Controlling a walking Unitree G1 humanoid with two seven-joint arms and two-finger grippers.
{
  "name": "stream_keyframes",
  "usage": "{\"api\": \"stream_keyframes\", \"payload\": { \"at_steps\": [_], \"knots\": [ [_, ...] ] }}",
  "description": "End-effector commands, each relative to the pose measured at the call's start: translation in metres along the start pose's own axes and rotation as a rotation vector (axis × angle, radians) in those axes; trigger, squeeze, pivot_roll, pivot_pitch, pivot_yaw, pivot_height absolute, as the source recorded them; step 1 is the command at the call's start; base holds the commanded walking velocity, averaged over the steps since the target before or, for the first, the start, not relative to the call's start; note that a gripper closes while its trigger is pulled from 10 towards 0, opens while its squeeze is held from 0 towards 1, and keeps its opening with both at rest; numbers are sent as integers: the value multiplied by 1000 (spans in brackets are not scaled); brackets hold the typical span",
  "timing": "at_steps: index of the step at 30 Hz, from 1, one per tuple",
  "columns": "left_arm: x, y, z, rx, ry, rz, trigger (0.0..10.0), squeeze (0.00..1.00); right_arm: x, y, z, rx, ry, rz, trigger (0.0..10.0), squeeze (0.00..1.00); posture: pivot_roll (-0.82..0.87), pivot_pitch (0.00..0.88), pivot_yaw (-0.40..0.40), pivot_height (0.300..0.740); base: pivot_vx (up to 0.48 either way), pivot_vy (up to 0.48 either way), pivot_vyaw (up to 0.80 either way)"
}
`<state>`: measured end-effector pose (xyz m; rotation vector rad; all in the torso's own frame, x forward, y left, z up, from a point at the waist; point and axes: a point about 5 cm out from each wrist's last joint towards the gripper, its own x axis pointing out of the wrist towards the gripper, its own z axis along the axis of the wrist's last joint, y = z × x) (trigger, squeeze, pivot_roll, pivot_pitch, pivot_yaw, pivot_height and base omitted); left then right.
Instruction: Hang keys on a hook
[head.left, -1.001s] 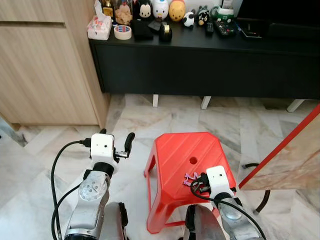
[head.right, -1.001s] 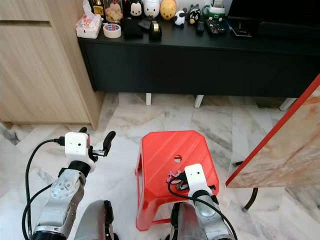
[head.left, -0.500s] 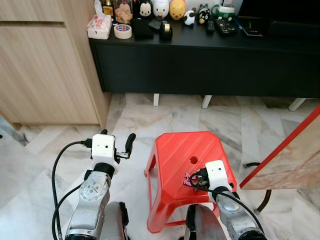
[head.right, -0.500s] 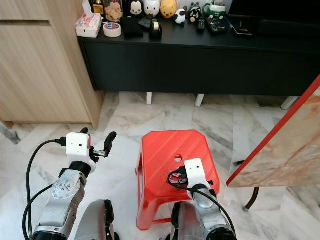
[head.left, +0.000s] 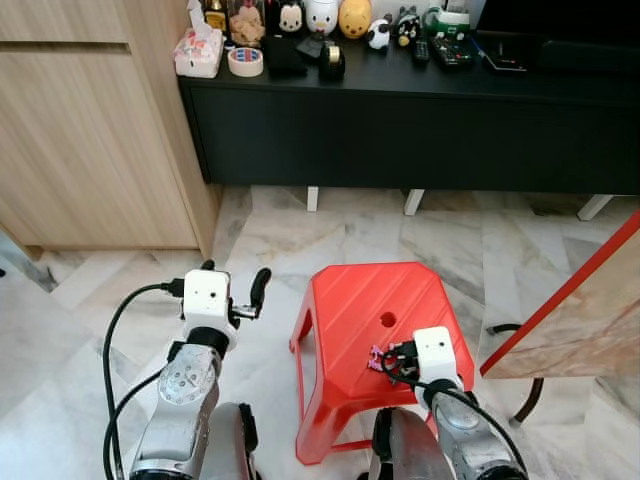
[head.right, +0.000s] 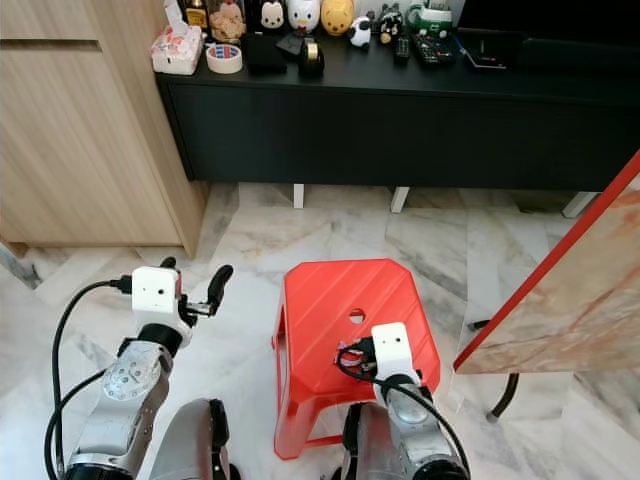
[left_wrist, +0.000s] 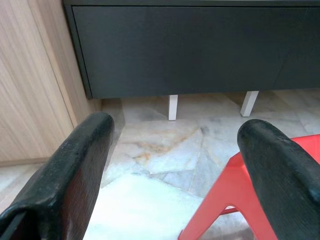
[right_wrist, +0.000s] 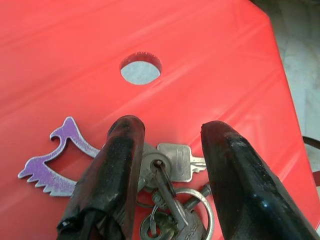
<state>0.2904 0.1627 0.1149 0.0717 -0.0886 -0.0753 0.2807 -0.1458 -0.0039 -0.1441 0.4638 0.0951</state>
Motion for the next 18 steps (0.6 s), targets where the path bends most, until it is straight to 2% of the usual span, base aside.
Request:
{"api": "stream_keyframes", "payload": {
  "at_steps": [1, 18],
  "knots": [
    [-3, -3, -3, 6, 11, -10, 10000, 0, -3, -1, -4, 11, 4, -5, 10000, 0, 82, 141, -87, 593, 0, 0, 0],
    [-3, -4, -4, 5, 14, -11, 10000, 0, -11, 6, -22, -34, 54, 16, 10000, 0, 84, 141, -90, 593, 0, 0, 0]
  ]
}}
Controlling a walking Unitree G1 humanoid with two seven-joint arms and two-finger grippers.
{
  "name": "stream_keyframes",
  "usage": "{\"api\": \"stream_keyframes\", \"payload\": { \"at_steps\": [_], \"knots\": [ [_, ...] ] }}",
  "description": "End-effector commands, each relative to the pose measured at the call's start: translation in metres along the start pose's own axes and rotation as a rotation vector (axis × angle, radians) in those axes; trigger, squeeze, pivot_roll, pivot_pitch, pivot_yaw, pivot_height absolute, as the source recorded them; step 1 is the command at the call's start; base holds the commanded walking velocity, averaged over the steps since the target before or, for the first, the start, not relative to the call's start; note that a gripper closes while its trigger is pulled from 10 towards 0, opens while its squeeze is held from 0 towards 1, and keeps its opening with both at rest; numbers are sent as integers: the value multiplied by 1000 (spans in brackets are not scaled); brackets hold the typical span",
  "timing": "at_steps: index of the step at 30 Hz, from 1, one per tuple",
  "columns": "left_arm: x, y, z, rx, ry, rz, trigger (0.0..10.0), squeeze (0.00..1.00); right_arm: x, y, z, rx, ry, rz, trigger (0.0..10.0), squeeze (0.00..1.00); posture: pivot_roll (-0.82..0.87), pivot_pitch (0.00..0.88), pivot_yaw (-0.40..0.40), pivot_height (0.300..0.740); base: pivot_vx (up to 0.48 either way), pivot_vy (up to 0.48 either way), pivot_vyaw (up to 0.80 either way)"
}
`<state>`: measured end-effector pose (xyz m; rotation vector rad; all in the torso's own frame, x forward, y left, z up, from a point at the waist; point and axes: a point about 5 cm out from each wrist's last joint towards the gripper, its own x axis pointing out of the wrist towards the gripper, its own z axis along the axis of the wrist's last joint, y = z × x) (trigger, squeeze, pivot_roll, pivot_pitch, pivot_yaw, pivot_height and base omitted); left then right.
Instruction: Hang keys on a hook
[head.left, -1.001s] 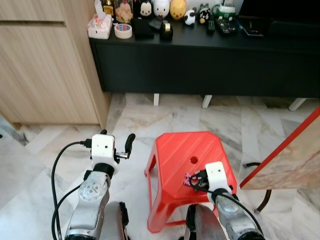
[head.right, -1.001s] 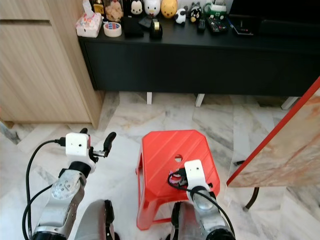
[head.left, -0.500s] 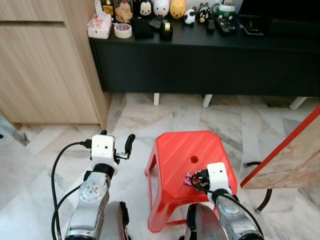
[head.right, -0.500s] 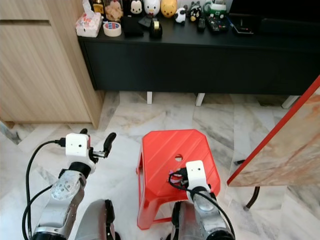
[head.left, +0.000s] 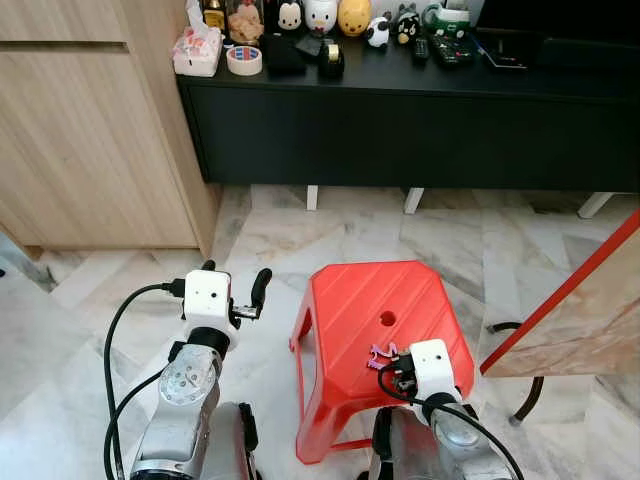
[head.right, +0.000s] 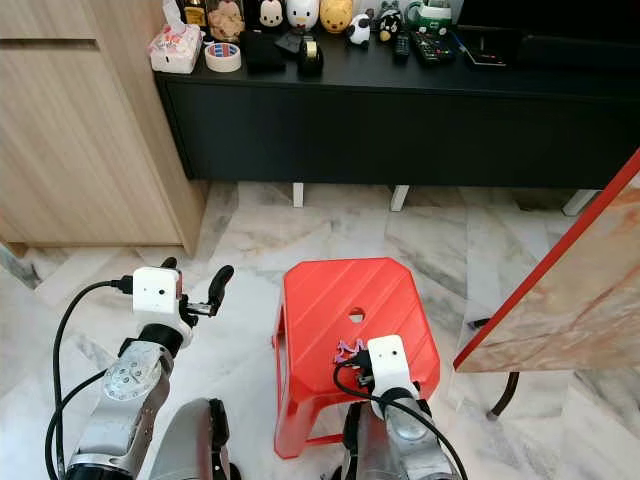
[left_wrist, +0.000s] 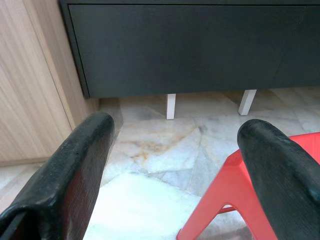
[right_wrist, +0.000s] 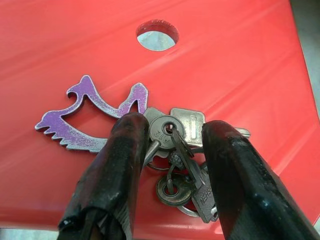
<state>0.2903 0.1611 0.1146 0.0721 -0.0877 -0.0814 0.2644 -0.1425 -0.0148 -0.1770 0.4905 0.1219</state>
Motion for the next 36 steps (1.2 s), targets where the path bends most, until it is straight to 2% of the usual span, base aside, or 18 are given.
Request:
{"api": "stream_keyframes", "payload": {
  "at_steps": [1, 2, 3, 4, 5, 19, 24, 36],
  "knots": [
    [-3, -2, -4, 5, 13, -5, 10000, 0, -2, -1, -6, 3, 27, -5, 10000, 0, 84, 141, -90, 593, 0, 0, 0],
    [-3, -2, -4, 5, 13, -6, 10000, 0, -1, -1, -5, 3, 28, -5, 10000, 0, 81, 141, -88, 593, 0, 0, 0],
    [-3, -3, -4, 7, 14, -7, 10000, 0, -1, -1, -6, 1, 33, -6, 4941, 0, 82, 140, -89, 593, 0, 0, 0],
    [-3, -3, -5, 9, 14, -8, 10000, 0, -1, -1, -6, 0, 36, -6, 1216, 0, 82, 140, -89, 593, 0, 0, 0],
    [-3, -3, -5, 10, 14, -9, 10000, 0, 0, -2, -6, 0, 39, -7, 0, 0, 85, 140, -89, 593, 0, 0, 0],
    [-4, 0, -7, 15, 27, -4, 10000, 0, 1, -5, -8, 0, 61, -24, 0, 0, 95, 138, -85, 593, 0, 0, 0],
    [-2, -1, -7, 17, 27, -8, 10000, 0, 3, -5, -2, 6, 40, -28, 0, 0, 96, 135, -84, 593, 0, 0, 0],
    [1, -1, -9, 21, 30, 1, 10000, 0, 0, -9, 25, 50, -144, -52, 0, 0, 85, 122, -90, 593, 0, 0, 0]
  ]
}}
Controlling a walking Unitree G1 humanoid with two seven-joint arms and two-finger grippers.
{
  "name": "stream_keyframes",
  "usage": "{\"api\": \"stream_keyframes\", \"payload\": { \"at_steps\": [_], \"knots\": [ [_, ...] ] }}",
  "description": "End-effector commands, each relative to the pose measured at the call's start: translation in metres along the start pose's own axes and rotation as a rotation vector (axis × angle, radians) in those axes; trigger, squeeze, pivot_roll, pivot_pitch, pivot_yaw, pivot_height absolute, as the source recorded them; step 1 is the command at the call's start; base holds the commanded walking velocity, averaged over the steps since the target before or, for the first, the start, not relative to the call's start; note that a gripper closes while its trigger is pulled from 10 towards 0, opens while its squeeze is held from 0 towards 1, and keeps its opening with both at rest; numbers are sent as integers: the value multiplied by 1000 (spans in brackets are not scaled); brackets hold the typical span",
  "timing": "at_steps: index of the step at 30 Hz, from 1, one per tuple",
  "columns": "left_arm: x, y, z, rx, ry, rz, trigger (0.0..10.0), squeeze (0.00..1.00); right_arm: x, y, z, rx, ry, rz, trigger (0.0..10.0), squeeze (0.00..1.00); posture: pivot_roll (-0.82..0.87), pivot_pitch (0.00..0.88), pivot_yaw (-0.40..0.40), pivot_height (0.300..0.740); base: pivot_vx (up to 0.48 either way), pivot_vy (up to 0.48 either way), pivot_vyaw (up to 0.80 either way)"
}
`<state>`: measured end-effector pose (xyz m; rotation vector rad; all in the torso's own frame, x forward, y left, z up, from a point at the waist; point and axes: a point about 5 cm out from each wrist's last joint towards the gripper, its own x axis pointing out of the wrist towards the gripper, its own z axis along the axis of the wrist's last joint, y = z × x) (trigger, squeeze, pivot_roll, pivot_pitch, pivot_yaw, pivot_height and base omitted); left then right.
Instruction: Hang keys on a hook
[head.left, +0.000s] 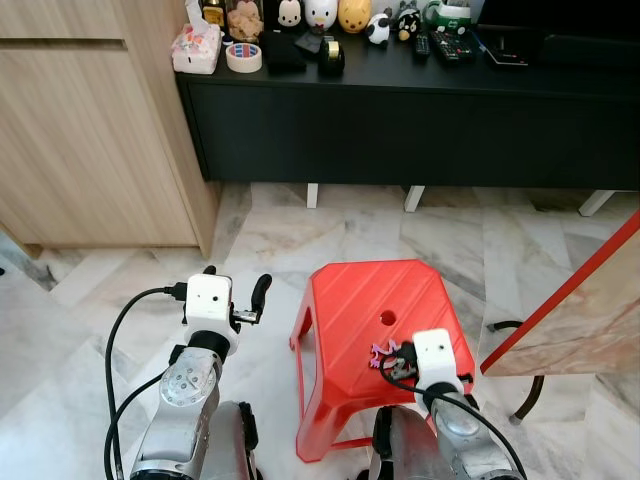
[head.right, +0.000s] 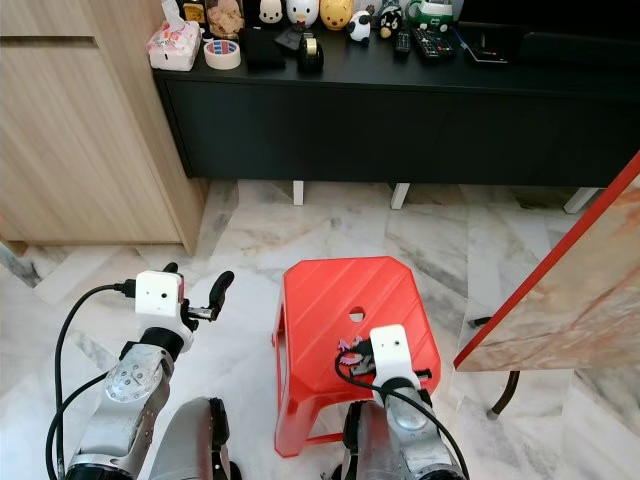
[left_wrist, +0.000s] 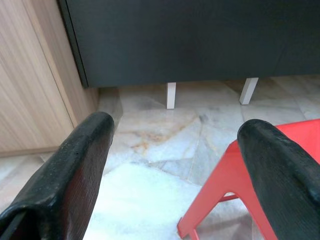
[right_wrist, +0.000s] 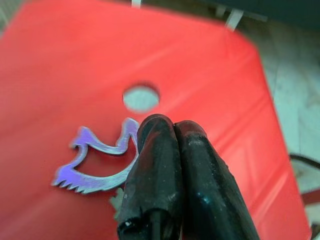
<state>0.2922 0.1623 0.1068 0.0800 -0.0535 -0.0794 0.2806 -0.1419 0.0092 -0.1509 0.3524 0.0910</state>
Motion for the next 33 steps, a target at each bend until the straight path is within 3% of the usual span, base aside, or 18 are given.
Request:
{"api": "stream_keyframes", "payload": {
  "at_steps": [1, 12, 18, 19, 20, 21, 33],
  "knots": [
    [0, -1, -1, 14, -5, 1, 10000, 0, -3, -4, -3, 22, -7, -17, 0, 0, 85, 122, -90, 593, 0, 0, 0],
    [0, -3, -3, 11, -6, 3, 10000, 0, -12, -2, 26, 104, -224, 2, 0, 0, 83, 115, -98, 593, 0, 0, 0],
    [1, -3, -3, 11, -9, 4, 10000, 0, -20, -6, 38, 101, -320, -12, 0, 0, 77, 103, -100, 593, 0, 0, 0],
    [1, -3, -3, 10, -9, 4, 10000, 0, -22, -7, 40, 107, -334, -18, 1137, 0, 75, 96, -100, 593, 0, 0, 0],
    [2, -3, -3, 10, -10, 4, 10000, 0, -23, -8, 41, 111, -341, -21, 1137, 0, 75, 96, -100, 593, 0, 0, 0],
    [2, -4, -4, 9, -10, 3, 10000, 0, -24, -8, 42, 110, -344, -23, 10000, 0, 72, 89, -100, 593, 0, 0, 0],
    [3, -6, -7, 9, -6, -3, 10000, 0, -21, -5, 31, 123, -263, -26, 10000, 0, 72, 56, -101, 593, 0, 0, 0]
  ]
}}
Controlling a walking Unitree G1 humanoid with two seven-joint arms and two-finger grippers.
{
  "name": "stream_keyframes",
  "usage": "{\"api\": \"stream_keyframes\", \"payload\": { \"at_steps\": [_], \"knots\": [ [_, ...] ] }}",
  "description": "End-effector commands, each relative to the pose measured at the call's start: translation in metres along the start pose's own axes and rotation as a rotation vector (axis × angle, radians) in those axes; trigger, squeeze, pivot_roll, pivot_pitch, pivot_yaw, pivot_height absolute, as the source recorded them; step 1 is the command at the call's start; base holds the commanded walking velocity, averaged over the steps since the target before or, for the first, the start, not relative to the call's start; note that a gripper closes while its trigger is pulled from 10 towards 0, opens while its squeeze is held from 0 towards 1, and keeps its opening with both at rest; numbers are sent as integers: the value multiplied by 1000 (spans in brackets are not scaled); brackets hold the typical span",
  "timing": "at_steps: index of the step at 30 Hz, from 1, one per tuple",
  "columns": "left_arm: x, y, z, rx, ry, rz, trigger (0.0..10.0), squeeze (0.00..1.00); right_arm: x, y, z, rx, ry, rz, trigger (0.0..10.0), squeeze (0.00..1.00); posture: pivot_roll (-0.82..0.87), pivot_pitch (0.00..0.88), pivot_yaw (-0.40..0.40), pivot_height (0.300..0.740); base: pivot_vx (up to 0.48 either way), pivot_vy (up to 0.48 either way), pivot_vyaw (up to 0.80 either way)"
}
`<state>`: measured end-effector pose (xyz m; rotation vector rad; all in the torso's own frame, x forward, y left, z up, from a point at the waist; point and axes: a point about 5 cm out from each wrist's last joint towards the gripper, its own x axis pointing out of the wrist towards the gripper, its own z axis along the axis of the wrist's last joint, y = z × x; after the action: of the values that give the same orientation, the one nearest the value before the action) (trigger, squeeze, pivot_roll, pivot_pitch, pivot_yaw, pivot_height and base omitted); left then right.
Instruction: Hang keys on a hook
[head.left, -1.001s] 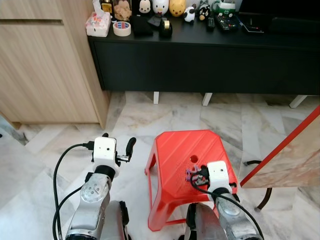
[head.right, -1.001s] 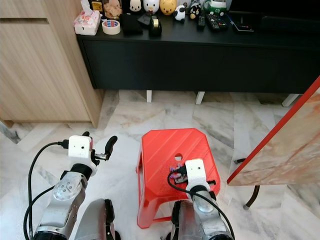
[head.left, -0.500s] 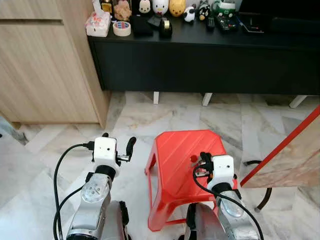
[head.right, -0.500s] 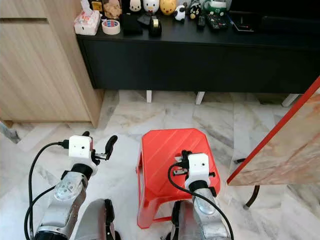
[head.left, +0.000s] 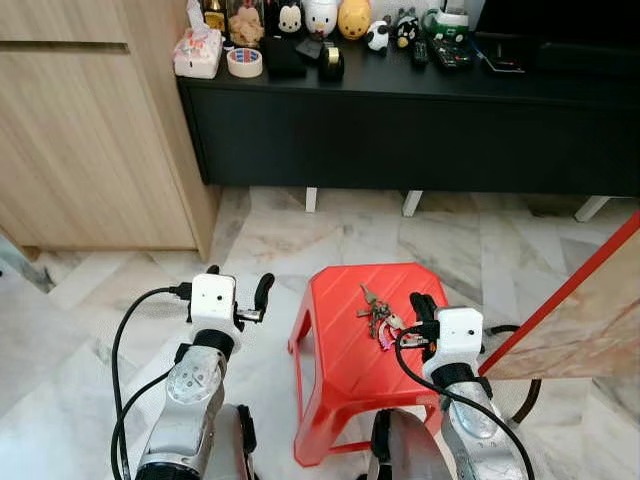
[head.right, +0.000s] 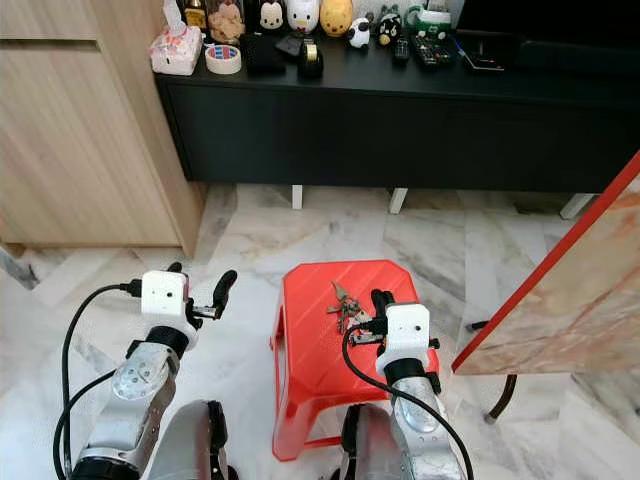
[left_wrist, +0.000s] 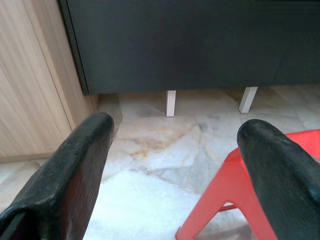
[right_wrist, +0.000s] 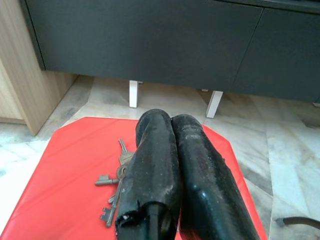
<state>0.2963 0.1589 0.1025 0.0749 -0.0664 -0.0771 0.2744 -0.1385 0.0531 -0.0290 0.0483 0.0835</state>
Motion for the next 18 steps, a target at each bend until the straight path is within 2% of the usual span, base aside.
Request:
{"api": "stream_keyframes", "payload": {
  "at_steps": [1, 5, 11, 15, 16, 18],
  "knots": [
    [-1, -3, -3, 14, 8, -6, 10000, 0, -3, -4, -11, 8, 64, -22, 10000, 0, 75, 60, -101, 593, 0, 0, 0],
    [-1, -3, -3, 14, 9, -5, 10000, 0, -2, -3, -20, -5, 125, -22, 10000, 0, 77, 68, -100, 593, 0, 0, 0],
    [-3, -3, -5, 13, 13, -4, 10000, 0, 9, -1, -24, -38, 197, -12, 10000, 0, 70, 76, -96, 593, 0, 0, 0],
    [-4, -5, -5, 11, 12, -7, 10000, 0, 23, 2, -27, -46, 253, 9, 10000, 0, 83, 90, -96, 593, 0, 0, 0],
    [-6, -4, -4, 12, 11, -8, 10000, 0, 33, 3, -25, -47, 276, 19, 10000, 0, 96, 110, -101, 593, 0, 0, 0],
    [-7, -3, -4, 14, 12, -8, 10000, 0, 36, 4, -24, -47, 282, 19, 10000, 0, 96, 110, -101, 593, 0, 0, 0]
  ]
}}
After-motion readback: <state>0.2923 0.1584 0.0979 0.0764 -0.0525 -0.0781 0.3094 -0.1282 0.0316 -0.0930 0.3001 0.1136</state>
